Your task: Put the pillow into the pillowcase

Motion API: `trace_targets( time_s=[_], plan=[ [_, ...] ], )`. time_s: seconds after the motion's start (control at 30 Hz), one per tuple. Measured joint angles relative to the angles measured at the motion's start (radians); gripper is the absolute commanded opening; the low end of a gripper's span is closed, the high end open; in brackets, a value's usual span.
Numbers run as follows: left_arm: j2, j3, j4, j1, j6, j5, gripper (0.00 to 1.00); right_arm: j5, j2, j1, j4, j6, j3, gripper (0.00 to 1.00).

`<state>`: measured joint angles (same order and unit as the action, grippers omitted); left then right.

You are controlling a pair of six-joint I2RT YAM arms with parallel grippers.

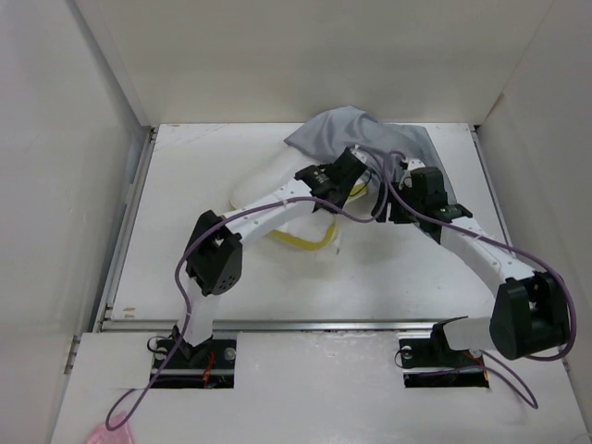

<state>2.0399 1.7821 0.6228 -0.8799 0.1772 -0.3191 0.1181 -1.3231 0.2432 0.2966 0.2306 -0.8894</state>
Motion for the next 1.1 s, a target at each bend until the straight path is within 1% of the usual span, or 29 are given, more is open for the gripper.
trace_targets(
  time_s=[0.07, 0.13, 0.2, 0.4, 0.53, 0.57, 0.6, 0.63, 0.67, 0.7, 0.73, 0.77, 0.97, 1.03, 1.1],
  plan=[
    [-0.035, 0.055, 0.009, -0.001, -0.010, 0.051, 0.00, 0.014, 0.001, 0.000, -0.034, -0.007, 0.003, 0.75],
    [-0.058, 0.138, 0.021, -0.001, -0.015, 0.076, 0.00, 0.021, 0.001, 0.000, -0.068, -0.010, 0.003, 0.75],
    [-0.072, 0.192, 0.022, -0.001, -0.016, 0.097, 0.00, 0.021, -0.002, 0.000, -0.102, -0.009, 0.002, 0.75],
    [-0.085, 0.208, 0.053, -0.001, -0.019, 0.137, 0.00, -0.026, -0.081, 0.000, -0.192, 0.029, -0.066, 0.75],
    [-0.085, 0.208, 0.066, -0.001, -0.024, 0.138, 0.00, -0.087, -0.190, 0.000, -0.223, 0.058, -0.162, 0.75],
    [-0.085, 0.208, 0.065, 0.000, -0.024, 0.135, 0.00, -0.103, -0.217, 0.000, -0.224, 0.063, -0.185, 0.73],
    [-0.085, 0.208, 0.062, 0.003, -0.024, 0.134, 0.00, -0.115, -0.240, 0.000, -0.230, 0.066, -0.205, 0.65],
    [-0.085, 0.208, 0.058, 0.005, -0.024, 0.130, 0.00, -0.124, -0.261, 0.001, -0.236, 0.070, -0.223, 0.34],
    [-0.085, 0.208, 0.055, 0.006, -0.024, 0.127, 0.00, -0.140, -0.288, 0.002, -0.245, 0.083, -0.248, 0.09],
    [-0.085, 0.208, 0.053, 0.008, -0.023, 0.126, 0.00, -0.141, -0.293, 0.002, -0.251, 0.078, -0.256, 0.09],
    [-0.085, 0.208, 0.053, 0.008, -0.023, 0.122, 0.00, -0.147, -0.307, 0.003, -0.252, 0.087, -0.273, 0.02],
    [-0.085, 0.208, 0.053, 0.007, -0.023, 0.115, 0.00, -0.151, -0.315, 0.003, -0.256, 0.084, -0.285, 0.00],
    [-0.085, 0.210, 0.053, 0.009, -0.023, 0.108, 0.00, -0.151, -0.307, 0.003, -0.298, 0.073, -0.266, 0.00],
    [-0.085, 0.210, 0.053, 0.014, -0.023, 0.115, 0.00, -0.114, -0.294, 0.003, -0.302, 0.042, -0.252, 0.00],
    [-0.082, 0.219, 0.058, 0.021, -0.021, 0.116, 0.00, -0.041, -0.266, 0.000, -0.303, 0.003, -0.233, 0.00]
  ],
)
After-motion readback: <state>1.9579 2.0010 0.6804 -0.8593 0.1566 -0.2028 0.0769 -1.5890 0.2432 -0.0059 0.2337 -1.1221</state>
